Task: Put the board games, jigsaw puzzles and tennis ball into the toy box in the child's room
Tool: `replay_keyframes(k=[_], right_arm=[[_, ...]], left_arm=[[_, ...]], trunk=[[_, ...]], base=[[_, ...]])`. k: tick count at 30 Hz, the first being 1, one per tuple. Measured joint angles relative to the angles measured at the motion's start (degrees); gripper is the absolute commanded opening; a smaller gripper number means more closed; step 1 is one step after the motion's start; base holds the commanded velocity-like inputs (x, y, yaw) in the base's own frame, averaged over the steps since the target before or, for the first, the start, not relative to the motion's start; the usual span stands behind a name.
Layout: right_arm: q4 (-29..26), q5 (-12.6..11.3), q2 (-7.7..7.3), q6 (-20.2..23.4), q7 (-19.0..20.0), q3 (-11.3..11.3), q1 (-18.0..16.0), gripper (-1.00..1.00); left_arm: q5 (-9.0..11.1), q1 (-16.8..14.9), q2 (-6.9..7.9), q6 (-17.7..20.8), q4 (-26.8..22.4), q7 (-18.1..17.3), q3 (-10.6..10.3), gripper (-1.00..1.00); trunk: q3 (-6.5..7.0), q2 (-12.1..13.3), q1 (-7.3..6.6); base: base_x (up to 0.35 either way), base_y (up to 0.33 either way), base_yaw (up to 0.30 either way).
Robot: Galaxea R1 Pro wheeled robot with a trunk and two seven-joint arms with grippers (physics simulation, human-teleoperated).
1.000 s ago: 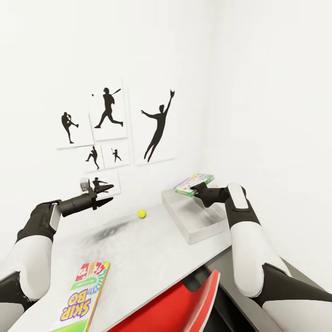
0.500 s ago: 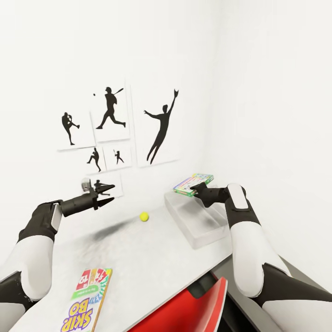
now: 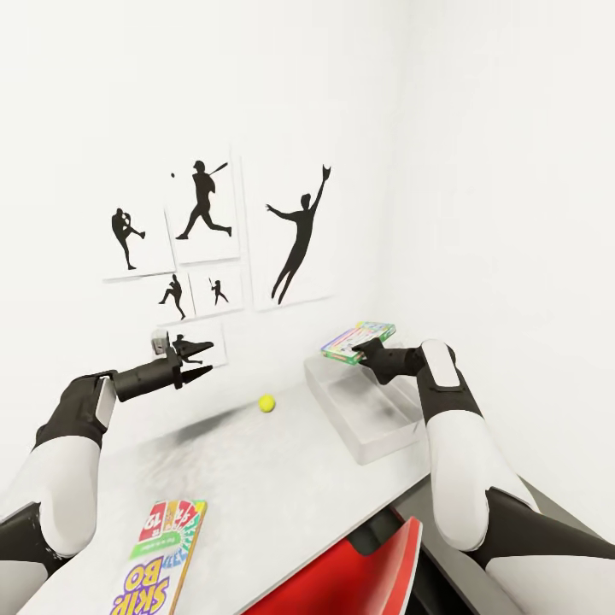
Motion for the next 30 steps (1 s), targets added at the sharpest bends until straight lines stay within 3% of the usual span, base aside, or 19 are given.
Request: replay_keyframes(k=[30], right_arm=[[-0.1, 0.0, 0.00, 0.0, 0.0, 0.0, 0.2, -1.00]], left_arm=[[0.1, 0.0, 0.08, 0.0, 0.0, -0.1, 0.1, 1.00]], trunk=[[0.00, 0.0, 0.00]], base=[[0.036, -0.016, 0.000]])
